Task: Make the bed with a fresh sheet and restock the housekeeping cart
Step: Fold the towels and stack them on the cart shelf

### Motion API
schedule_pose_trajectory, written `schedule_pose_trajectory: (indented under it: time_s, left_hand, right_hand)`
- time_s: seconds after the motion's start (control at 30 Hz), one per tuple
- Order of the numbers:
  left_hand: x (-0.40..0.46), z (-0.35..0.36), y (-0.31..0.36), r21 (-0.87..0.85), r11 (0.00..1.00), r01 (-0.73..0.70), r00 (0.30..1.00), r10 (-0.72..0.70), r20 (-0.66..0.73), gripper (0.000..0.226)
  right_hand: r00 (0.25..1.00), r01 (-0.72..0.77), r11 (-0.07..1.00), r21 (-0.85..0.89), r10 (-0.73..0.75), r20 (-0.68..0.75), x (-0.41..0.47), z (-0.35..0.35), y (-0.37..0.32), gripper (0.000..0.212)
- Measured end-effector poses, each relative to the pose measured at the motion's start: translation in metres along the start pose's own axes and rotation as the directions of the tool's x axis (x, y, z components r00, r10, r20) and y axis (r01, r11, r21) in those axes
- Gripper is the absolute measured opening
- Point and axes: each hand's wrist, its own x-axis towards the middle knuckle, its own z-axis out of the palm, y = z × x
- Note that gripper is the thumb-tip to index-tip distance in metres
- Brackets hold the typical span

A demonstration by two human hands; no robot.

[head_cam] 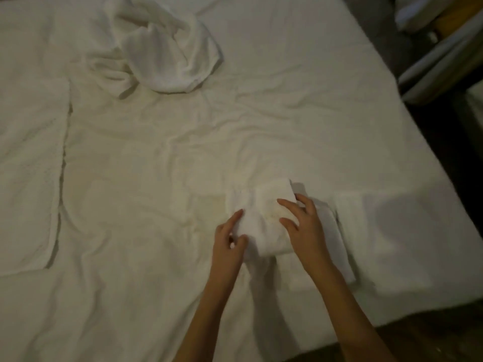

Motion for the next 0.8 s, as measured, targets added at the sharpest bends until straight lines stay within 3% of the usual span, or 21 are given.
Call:
schedule_pose_trajectory:
  time_s: [0.17, 0.27, 0.4, 0.47, 0.6, 0.8]
  left_hand:
    - [-0.058, 0.080, -0.018, 0.008, 1.000, -0.015, 0.977, 0.013, 0.214, 0.049]
    - [-0.060, 0.100, -0.035, 0.215, 0.974, -0.071, 0.978, 0.025, 0.209, 0.056]
    - [-0.048, 0.097, -0.048, 0.595, 0.783, -0.181, 0.978, 0.080, 0.192, 0.058]
    - [-0.045, 0.090, -0.043, 0.663, 0.714, -0.226, 0.972, 0.117, 0.206, 0.054]
    - [-0.025, 0.072, -0.031, 0.654, 0.676, -0.340, 0.937, 0.306, 0.171, 0.048]
    - [0.031, 0.024, 0.017, 0.651, 0.729, -0.212, 0.966, 0.259, 0.024, 0.059]
  right_hand:
    - [0.992, -0.111, 0.970, -0.218, 0.096, -0.078, -0.055, -0.064, 0.068, 0.037]
    - [0.999, -0.043, 0.939, -0.341, 0.032, -0.036, -0.066, -0.066, 0.101, 0.041]
    - [0.991, 0.085, 0.777, -0.624, 0.000, 0.136, -0.072, -0.043, 0.130, 0.065]
    - [0.994, 0.062, 0.763, -0.643, 0.009, 0.107, -0.072, -0.041, 0.131, 0.066]
    - [0.997, 0.071, 0.762, -0.643, -0.032, 0.071, -0.055, -0.038, 0.111, 0.061]
    - [0.977, 0.204, 0.807, -0.554, -0.128, 0.173, 0.021, -0.011, 0.055, 0.066]
